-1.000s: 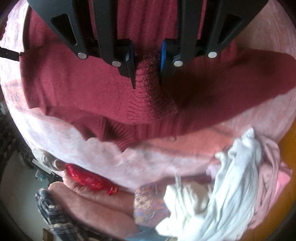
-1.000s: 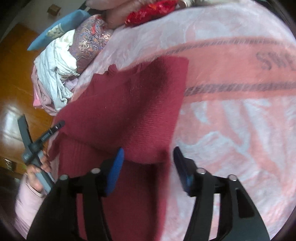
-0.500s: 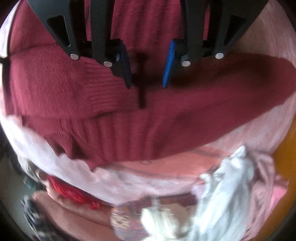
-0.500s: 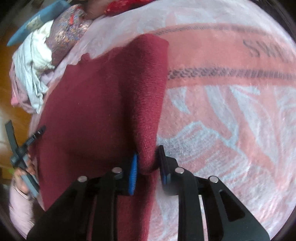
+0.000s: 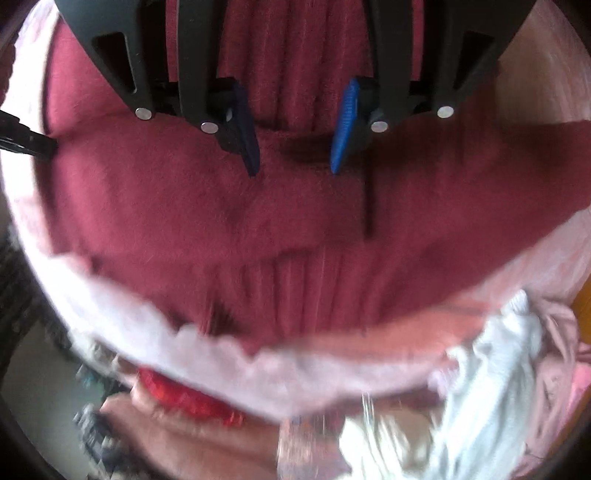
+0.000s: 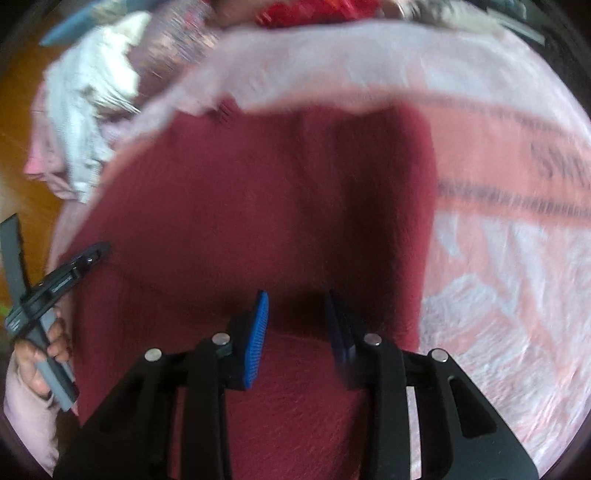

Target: Fold small clothes

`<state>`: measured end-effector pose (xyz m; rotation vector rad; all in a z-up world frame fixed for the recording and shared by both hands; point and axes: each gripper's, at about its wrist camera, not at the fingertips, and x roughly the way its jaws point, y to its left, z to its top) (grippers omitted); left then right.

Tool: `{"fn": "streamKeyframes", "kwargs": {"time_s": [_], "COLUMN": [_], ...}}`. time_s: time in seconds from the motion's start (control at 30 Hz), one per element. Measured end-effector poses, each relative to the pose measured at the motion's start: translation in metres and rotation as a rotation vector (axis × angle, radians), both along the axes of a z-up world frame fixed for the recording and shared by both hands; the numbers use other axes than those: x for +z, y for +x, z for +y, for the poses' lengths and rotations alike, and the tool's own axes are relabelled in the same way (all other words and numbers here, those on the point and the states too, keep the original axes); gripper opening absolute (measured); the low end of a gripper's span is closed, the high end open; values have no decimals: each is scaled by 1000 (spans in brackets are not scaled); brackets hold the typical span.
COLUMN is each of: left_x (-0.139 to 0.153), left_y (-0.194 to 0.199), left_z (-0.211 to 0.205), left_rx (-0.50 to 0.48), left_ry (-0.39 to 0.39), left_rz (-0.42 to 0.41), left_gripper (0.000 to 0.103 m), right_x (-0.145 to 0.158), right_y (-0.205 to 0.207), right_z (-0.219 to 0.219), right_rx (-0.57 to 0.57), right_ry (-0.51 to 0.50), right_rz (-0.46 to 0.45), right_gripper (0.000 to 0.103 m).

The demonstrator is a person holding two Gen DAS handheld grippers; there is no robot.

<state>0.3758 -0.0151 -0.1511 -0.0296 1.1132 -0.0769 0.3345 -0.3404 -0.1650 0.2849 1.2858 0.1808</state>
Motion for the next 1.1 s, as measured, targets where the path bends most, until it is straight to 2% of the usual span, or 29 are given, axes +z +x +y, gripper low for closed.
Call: {"fn": "streamKeyframes", "kwargs": {"time_s": [0.07, 0.13, 0.17, 0.2, 0.23, 0.27, 0.3, 0.33, 0.4, 0.53, 0.63, 0.7, 0.9, 0.97, 1.1], "left_x": [-5, -2, 3, 8, 13, 20, 27, 33, 42, 44, 44, 45, 34, 24, 3], "left_y": [0, 0, -1, -2, -4, -6, -9, -13, -18, -29, -41, -47, -61, -62, -57], "left_z": [-2, -3, 1, 6, 12, 20, 32, 43, 73, 146, 214, 257, 378, 410, 434], "left_rx": [-9, -16, -8, 0, 8, 16, 24, 32, 59, 144, 231, 283, 473, 530, 546], "left_ry": [24, 28, 0, -19, -30, -21, 2, 20, 46, 62, 74, 98, 142, 120, 28], "left_rz": [-48, -41, -38, -38, -41, -50, -68, -82, -91, -6, 33, 40, 47, 49, 82], "left_gripper": [42, 42, 42, 45, 56, 63, 79, 88, 93, 95, 95, 95, 97, 97, 97], "right_x": [-3, 5, 11, 18, 23, 28, 33, 36, 40, 41, 46, 48, 42, 37, 29], "right_y": [-1, -1, -4, -7, -10, -12, -14, -16, -17, -8, 1, 5, 16, 19, 19], "right_z": [-5, -4, -2, 1, 5, 10, 19, 28, 50, 94, 129, 155, 210, 222, 226], "right_rx": [-28, -31, -31, -32, -29, -22, -7, 4, 25, 39, 72, 98, 170, 186, 189], "right_ry": [37, 46, 52, 66, 74, 74, 70, 71, 85, 105, 92, 96, 51, 38, 18], "right_rz": [-3, -10, -23, -39, -46, -51, -54, -55, -38, -18, -46, -59, -76, -73, -67], "right_gripper": [27, 29, 32, 40, 52, 53, 53, 54, 59, 60, 68, 73, 75, 75, 75]}}
